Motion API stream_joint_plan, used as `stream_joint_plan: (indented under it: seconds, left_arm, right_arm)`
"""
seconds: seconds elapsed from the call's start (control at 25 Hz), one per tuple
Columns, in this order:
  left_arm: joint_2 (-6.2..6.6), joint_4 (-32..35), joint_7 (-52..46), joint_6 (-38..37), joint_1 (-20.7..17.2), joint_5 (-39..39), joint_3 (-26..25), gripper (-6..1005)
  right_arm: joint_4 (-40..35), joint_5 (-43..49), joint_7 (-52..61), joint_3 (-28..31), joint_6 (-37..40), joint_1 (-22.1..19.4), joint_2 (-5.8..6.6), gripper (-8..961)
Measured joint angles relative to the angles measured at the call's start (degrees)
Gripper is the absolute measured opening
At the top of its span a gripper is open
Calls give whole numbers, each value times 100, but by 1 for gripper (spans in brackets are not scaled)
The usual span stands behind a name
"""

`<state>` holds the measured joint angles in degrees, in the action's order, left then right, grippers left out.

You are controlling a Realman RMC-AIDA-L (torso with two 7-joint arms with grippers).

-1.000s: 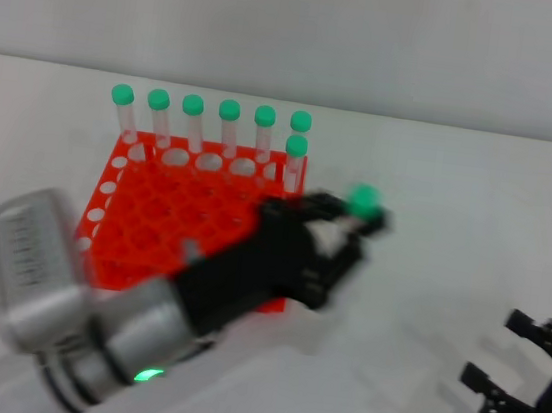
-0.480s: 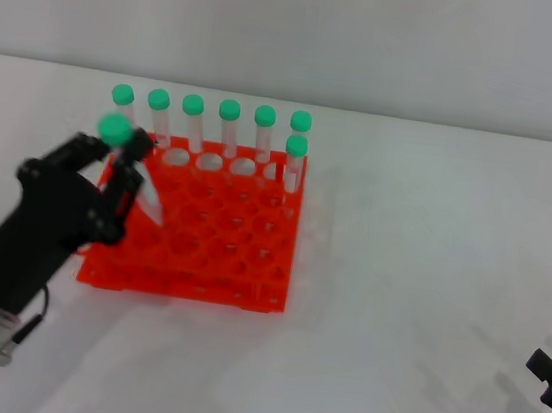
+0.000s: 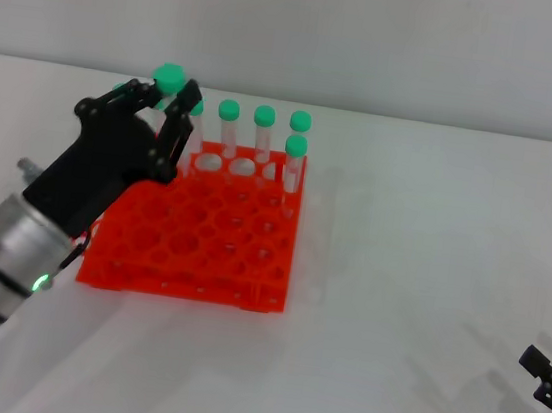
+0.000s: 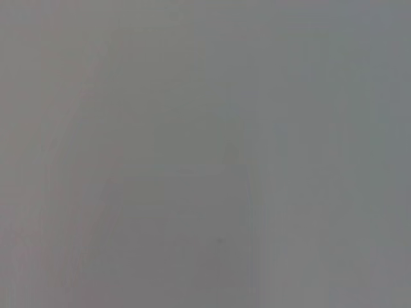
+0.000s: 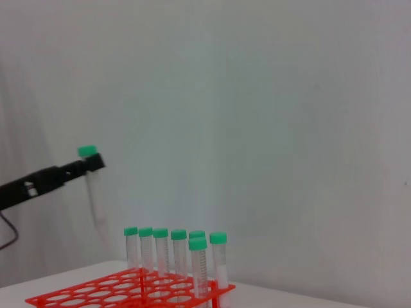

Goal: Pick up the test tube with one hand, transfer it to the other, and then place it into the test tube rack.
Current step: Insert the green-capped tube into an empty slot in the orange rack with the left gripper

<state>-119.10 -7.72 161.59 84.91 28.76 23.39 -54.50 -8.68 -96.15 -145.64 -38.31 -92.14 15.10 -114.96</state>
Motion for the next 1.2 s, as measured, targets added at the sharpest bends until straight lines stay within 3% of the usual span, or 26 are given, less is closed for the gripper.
stream_joint_plan:
  seconds: [0.6,1.2]
  left_arm:
    - [-13,-27,30,-1443,829,246,29,242]
    - [-40,-355,30,-2612,1078,-71,46,251]
  right_arm:
    - [33,-1,0,40,-39,46,-17,876]
    - [15,-1,0,43,-227,45,-18,876]
